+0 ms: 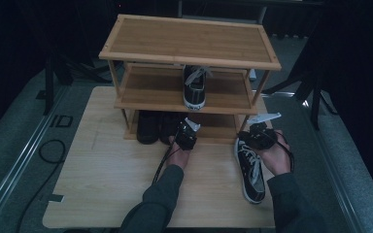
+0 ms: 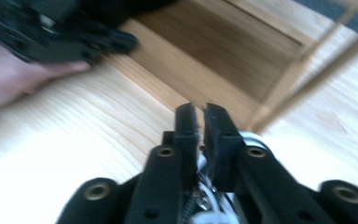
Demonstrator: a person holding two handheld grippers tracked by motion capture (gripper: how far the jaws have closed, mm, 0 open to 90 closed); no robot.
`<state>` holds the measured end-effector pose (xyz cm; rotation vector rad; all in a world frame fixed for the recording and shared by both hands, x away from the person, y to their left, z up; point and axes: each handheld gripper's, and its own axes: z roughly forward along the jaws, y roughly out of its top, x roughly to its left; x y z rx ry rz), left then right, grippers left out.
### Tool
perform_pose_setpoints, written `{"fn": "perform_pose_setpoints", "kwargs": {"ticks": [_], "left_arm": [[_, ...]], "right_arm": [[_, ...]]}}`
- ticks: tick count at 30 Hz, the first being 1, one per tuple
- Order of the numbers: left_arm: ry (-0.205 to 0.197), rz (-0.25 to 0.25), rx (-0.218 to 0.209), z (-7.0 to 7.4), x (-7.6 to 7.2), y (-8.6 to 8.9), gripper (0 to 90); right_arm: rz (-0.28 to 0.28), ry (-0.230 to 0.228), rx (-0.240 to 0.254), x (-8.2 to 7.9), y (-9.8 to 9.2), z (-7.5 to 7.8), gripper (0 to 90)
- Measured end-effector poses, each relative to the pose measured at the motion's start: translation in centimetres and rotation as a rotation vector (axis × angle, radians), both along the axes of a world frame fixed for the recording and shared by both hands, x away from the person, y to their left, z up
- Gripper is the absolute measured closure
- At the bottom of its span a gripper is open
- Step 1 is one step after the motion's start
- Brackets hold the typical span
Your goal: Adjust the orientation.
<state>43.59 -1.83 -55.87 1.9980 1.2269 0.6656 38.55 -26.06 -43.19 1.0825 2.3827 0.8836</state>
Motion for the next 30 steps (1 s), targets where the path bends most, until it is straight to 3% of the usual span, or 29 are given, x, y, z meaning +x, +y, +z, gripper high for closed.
{"fn": "perform_pose_setpoints", "kwargs": {"ticks": [3,13,20,30], "left_arm": [[0.000,0.000,0.000,0.0,0.0,0.0,89.8],[-0.003,0.001,0.005,0.0,0.0,0.0,89.8],[-0.003,0.001,0.000,0.0,0.0,0.0,89.8],[-0.004,0.001,0.004,0.0,0.0,0.0,89.8]], "right_arm": [[-0.046,0.009,-0.005,0.2,-1.2,-0.9,89.9],[-0.190,0.059,-0.050,0.8,-4.7,-4.2,90.0],[-0.283,0.110,-0.101,2.3,-6.4,-6.7,90.0],[-0.297,0.139,-0.106,2.8,-6.6,-8.2,90.0]]}}
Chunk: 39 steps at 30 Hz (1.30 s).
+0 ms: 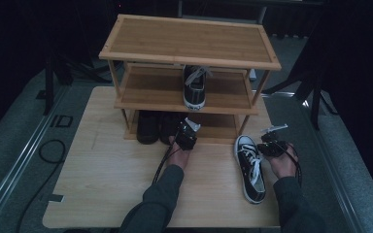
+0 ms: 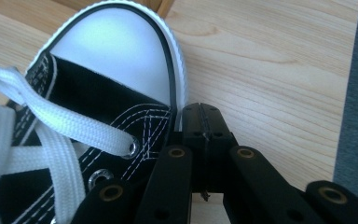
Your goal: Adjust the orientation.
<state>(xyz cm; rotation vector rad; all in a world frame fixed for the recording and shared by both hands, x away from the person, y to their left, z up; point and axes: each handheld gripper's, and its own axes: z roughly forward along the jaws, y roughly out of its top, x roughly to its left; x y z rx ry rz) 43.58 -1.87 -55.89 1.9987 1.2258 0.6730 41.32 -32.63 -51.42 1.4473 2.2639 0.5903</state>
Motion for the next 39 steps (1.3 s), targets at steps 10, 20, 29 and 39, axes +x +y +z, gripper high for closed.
{"fn": "perform_pose_setpoints", "kwargs": {"ticks": [10,20,29,39], "left_arm": [[0.000,0.002,0.000,0.0,0.0,0.0,89.8],[0.002,0.002,-0.002,0.0,0.0,0.0,89.8],[0.003,0.001,-0.002,0.0,0.0,0.0,89.7],[0.003,0.000,0.000,0.0,0.0,0.0,89.8]], "right_arm": [[0.039,-0.002,0.050,0.1,0.4,-0.1,90.0],[0.205,-0.010,0.023,1.1,4.7,0.6,90.0],[0.270,-0.006,0.041,0.6,4.6,1.3,88.1],[0.251,-0.064,0.081,-1.7,2.6,3.8,83.0]]}}
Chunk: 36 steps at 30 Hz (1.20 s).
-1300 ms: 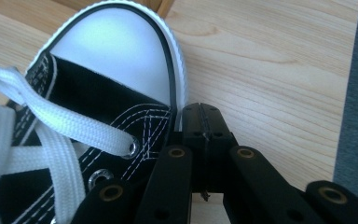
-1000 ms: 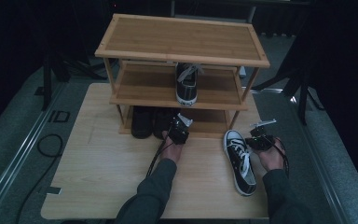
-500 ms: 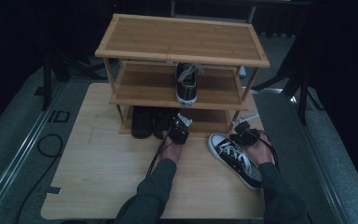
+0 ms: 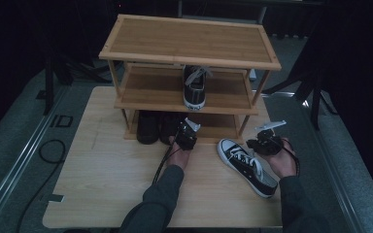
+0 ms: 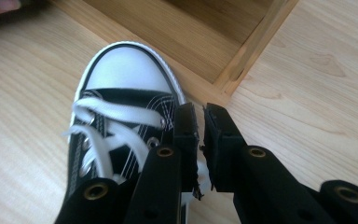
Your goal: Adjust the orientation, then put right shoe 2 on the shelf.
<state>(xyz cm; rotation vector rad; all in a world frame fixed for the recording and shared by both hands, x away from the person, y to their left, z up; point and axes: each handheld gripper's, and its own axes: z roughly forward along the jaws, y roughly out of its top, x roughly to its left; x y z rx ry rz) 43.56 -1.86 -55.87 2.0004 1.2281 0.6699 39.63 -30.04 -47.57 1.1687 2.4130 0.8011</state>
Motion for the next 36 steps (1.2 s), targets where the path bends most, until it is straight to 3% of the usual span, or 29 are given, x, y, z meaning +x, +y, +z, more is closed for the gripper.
{"fn": "perform_pose_setpoints", "kwargs": {"ticks": [12,36], "left_arm": [[-0.001,-0.003,0.001,0.0,0.0,0.0,89.8],[0.000,-0.001,-0.002,0.0,0.0,0.0,89.7]], "right_arm": [[0.010,-0.013,-0.006,-2.3,-0.8,1.6,81.7],[0.037,0.031,-0.008,-6.4,-2.9,0.7,78.8]]}}
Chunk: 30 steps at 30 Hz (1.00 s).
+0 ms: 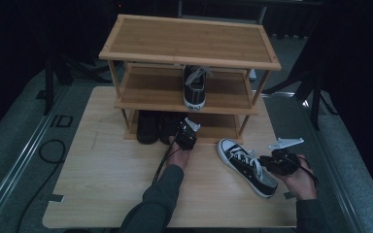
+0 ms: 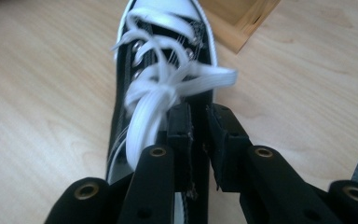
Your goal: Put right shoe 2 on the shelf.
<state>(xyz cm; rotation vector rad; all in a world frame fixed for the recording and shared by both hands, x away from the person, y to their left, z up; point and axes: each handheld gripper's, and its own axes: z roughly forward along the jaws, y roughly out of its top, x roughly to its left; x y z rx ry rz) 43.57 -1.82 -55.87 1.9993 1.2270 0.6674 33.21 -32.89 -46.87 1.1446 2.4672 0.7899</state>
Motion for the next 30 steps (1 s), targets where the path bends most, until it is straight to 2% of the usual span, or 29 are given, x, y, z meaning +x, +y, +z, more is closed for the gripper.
{"fn": "perform_pose_setpoints", "kwargs": {"ticks": [5,12,14,16,19,24,28,30], "left_arm": [[0.000,0.001,0.002,0.0,0.0,0.0,89.7],[0.000,0.000,0.001,0.0,0.0,0.0,89.7],[-0.001,0.002,0.001,0.0,0.0,0.0,89.7],[-0.001,0.002,0.000,0.0,0.0,0.0,89.7],[-0.001,0.002,0.000,0.0,0.0,0.0,89.7],[-0.001,0.002,-0.001,0.0,0.0,0.0,89.7],[-0.001,0.002,-0.001,0.0,0.0,0.0,89.7],[-0.001,0.002,-0.002,0.0,0.0,0.0,89.7]], "right_arm": [[0.012,0.000,0.009,-0.9,-0.1,0.1,76.4],[0.032,0.012,0.011,-1.3,-0.3,0.2,72.3],[0.026,0.025,-0.011,-1.3,-0.2,-0.1,69.6],[0.026,0.029,-0.057,-1.1,0.1,-0.6,69.9],[0.012,0.023,-0.088,-0.7,0.7,-1.1,72.1],[0.012,0.026,-0.085,0.3,1.3,-1.5,76.1],[0.028,0.046,-0.058,0.8,1.3,-1.8,85.2],[0.029,0.049,-0.034,0.8,1.1,-1.9,87.0]]}}
